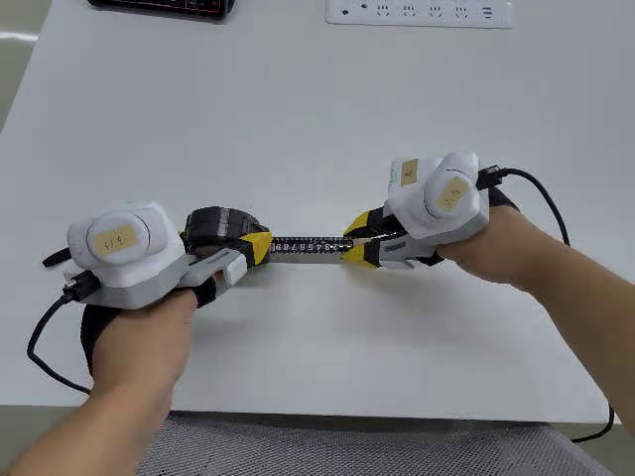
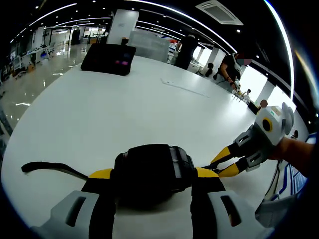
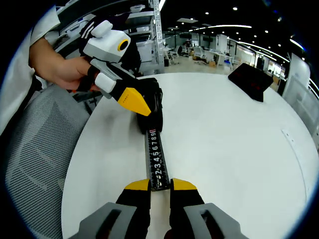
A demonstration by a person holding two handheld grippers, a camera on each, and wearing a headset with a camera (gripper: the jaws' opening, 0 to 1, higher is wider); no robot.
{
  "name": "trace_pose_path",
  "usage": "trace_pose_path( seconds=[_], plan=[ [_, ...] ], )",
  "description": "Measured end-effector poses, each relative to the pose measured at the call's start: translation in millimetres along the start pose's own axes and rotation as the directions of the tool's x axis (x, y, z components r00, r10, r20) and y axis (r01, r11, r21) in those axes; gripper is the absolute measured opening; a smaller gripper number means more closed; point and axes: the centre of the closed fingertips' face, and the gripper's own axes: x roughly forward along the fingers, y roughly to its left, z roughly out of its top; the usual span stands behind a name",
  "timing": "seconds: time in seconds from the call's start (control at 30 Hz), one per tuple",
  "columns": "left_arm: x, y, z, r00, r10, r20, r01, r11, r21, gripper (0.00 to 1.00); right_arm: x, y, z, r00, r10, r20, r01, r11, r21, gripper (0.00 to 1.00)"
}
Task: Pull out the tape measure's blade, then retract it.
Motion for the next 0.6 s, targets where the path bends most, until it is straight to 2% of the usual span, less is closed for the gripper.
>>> trace_pose_path(
  seconds=[0.6],
  plan=[
    [0.2, 0.4, 0.3, 1.0, -0.005, 0.005, 0.005, 1.0, -0.004, 0.56, 20.9, 5.7, 19.6, 0.9989, 0.022, 0.041, -0.022, 1.0, 0.01, 0.1]
  ],
)
